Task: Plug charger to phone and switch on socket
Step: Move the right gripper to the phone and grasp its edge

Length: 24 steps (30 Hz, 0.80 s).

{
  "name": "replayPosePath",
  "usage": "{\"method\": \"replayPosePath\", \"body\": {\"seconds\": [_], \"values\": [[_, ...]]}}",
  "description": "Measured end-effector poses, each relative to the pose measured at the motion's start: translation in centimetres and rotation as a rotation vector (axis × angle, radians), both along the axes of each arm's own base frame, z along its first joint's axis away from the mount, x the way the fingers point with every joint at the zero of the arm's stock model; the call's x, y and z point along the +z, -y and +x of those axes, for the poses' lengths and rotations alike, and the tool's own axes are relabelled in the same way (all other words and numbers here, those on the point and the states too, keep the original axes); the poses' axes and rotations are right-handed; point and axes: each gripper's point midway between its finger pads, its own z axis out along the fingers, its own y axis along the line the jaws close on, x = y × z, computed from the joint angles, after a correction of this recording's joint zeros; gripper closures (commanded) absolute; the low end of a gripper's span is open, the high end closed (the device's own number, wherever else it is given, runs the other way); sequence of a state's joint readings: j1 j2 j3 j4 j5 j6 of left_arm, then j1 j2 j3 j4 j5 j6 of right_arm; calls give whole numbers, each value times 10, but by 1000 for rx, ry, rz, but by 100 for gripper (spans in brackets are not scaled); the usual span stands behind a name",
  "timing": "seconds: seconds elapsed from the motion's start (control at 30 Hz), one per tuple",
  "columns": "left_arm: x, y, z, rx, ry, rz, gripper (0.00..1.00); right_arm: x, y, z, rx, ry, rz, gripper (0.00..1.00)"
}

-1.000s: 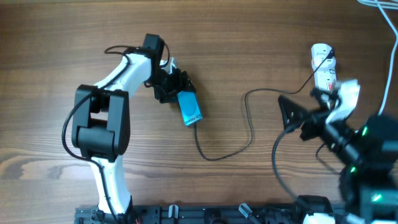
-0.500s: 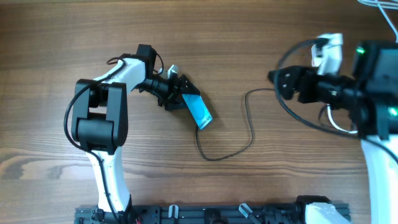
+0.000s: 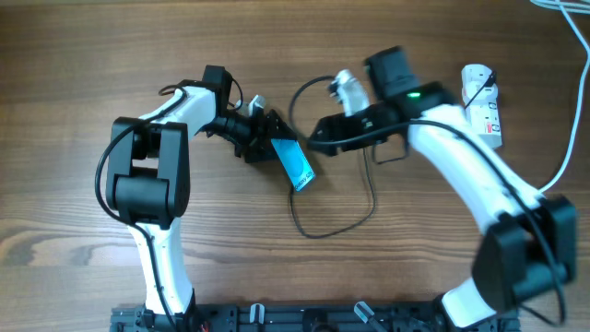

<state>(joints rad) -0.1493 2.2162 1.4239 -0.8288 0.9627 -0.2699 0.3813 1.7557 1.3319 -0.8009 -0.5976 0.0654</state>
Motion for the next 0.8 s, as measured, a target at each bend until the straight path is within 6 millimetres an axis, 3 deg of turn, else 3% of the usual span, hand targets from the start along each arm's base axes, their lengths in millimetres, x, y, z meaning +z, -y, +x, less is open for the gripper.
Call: {"method": "replayPosePath", "body": {"seconds": [0.13, 0.33, 0.57, 0.7, 0.8], "values": [[0, 0, 0, 0, 0, 0, 26, -38, -24, -14, 71, -73, -36, 20], [0, 0, 0, 0, 0, 0, 26, -73, -44, -21, 128, -75, -97, 21], [0, 0, 0, 0, 0, 0, 26, -77, -50, -3, 84, -9, -103, 36], [0, 0, 0, 0, 0, 0, 25, -82, -49, -4, 40, -51, -117, 48], [0, 0, 0, 0, 1, 0, 25, -86, -47, -8, 28, -78, -134, 51]]}}
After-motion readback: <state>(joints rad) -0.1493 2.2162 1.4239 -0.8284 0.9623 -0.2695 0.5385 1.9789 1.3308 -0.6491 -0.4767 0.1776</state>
